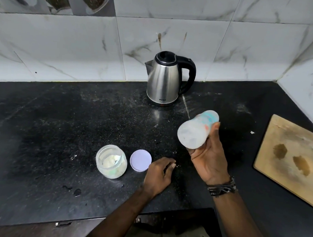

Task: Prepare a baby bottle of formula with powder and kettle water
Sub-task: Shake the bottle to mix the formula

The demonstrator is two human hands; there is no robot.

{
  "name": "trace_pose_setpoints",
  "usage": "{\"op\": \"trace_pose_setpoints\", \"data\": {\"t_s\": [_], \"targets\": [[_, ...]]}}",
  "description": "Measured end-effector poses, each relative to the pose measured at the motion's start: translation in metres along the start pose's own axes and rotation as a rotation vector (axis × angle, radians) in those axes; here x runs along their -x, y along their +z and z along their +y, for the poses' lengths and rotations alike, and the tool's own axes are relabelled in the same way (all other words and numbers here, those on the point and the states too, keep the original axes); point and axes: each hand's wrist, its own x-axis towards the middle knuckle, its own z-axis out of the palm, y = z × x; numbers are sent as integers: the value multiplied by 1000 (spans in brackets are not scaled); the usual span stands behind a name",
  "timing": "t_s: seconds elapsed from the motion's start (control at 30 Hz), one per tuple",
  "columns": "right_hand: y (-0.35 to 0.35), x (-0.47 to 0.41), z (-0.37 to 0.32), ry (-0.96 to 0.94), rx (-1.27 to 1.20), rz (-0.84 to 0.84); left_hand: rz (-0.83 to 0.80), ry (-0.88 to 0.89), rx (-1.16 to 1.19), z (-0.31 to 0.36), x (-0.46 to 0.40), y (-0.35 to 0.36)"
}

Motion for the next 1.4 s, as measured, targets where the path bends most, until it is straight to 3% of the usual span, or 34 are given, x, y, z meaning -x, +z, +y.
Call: {"op": "trace_pose_setpoints", "data": {"t_s": [0.13, 0.27, 0.3, 0.37, 0.43, 0.57, 0.73, 0.87, 1.03, 1.17, 1.2, 1.33, 1.4], "targets": [[-1, 1, 1, -53, 319, -81, -11, -46, -11, -3, 2, 0], [1, 0, 0, -3, -38, -65, 1, 11, -10, 2, -4, -1], [1, -1, 0, 1, -23, -62, -3, 4, -6, 0, -4, -1], [-1, -2, 4, -39, 256, -62, -7, -41, -12, -3, -1, 0], [1, 2, 2, -87, 369, -97, -23, -67, -19, -5, 1, 3], [5, 4, -6, -60, -20, -16, 6, -17, 0, 3, -2, 0], [0, 3, -5, -122, 381, -115, 12, -58, 5, -2, 3, 2], [2, 2, -5, -61, 13, -54, 13, -23, 10, 3, 2, 1], [0, 4, -6, -179, 509, -103, 7, -67, 10, -2, 4, 1], [2, 0, -6, -66, 114, -1, 16, -25, 7, 4, 1, 0], [2, 0, -4, -64, 109, 1, 9, -29, 7, 4, 1, -1], [-2, 6, -1, -159, 565, -142, 10, -68, 37, 1, 5, 0], [-5, 6, -1, -154, 491, -108, 13, -63, 20, 0, 4, 1]]}}
